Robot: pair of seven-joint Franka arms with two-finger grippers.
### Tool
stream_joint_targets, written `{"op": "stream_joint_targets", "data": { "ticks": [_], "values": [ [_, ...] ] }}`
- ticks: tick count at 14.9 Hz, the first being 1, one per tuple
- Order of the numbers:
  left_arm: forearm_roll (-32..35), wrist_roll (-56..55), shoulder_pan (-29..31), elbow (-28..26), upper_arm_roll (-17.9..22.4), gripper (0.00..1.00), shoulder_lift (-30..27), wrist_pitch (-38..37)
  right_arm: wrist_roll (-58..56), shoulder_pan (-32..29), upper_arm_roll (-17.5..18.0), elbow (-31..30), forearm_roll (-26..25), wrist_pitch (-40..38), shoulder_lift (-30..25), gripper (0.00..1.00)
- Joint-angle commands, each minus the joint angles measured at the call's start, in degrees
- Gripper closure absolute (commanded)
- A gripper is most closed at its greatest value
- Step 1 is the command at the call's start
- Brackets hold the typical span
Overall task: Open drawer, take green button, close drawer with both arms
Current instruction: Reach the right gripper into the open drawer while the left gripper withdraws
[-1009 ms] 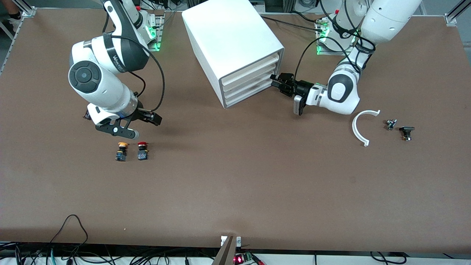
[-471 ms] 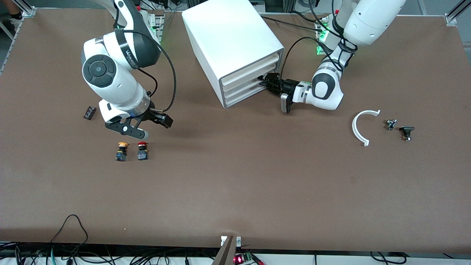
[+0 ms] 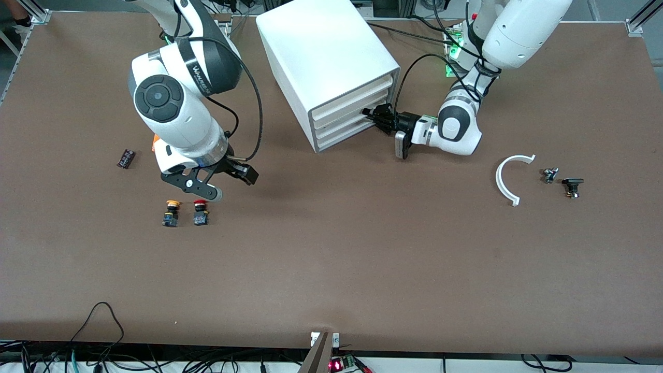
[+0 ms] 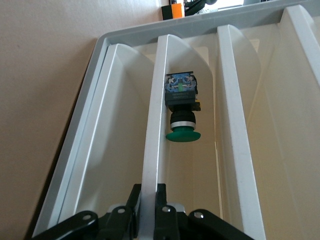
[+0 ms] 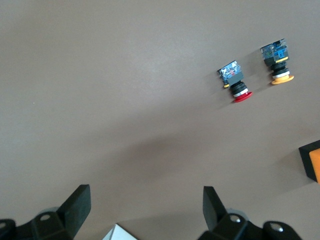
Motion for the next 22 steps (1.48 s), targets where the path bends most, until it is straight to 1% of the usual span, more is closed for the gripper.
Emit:
{"op": "stream_joint_targets", "data": {
  "ticks": [1,5,8,10,11,12,13,14,18,20,22],
  "values": [
    [-0.92,-1.72,0.78,1.85,1.3,1.0,-0.05,0.46,3.43,0.57,-0.29,6.26,3.5,-2.6,3.41,0.01],
    [-0.21,-4.54,1.05,5.9,4.73,1.0,0.39,0.46,8.87,2.32,-0.29,9.87,3.77,-2.6,5.69,0.01],
    [4.69,-6.63,1.31,9.85,7.37,1.0,0.91,0.37,16.16,4.87,-0.29,15.48,3.77,-2.51,9.9,0.01],
    [7.33,-8.31,2.27,11.96,7.64,1.0,1.35,0.37,20.56,6.45,-0.29,19.0,3.69,-1.9,12.72,0.01],
    [7.69,-8.66,2.54,12.49,7.64,0.95,1.62,0.11,22.67,7.42,-0.29,20.76,3.68,-1.72,14.12,0.01],
    [7.7,-8.67,2.54,12.67,7.64,0.85,1.71,0.11,24.86,8.3,-0.37,22.43,3.68,-1.55,15.44,0.01],
    [7.7,-8.67,2.63,12.76,7.64,0.44,1.71,0.11,26.89,9.09,-0.37,23.4,3.68,-1.02,16.5,0.01],
    [7.87,-8.23,3.15,12.76,7.64,0.0,1.71,0.02,29.0,9.79,-0.37,23.67,3.68,0.03,17.03,0.01],
    [11.11,-9.28,4.38,14.42,7.73,0.0,0.65,-2.25,36.12,13.31,-0.46,23.59,3.6,3.64,19.05,0.01],
    [15.32,-12.43,6.23,16.79,7.73,0.0,0.48,-4.97,39.72,14.8,-0.46,23.59,3.42,3.73,20.11,0.01],
    [20.68,-18.3,7.98,20.39,7.81,0.0,-0.31,-9.01,42.98,16.47,-0.46,23.5,3.16,3.9,21.42,0.01]
  ]
}}
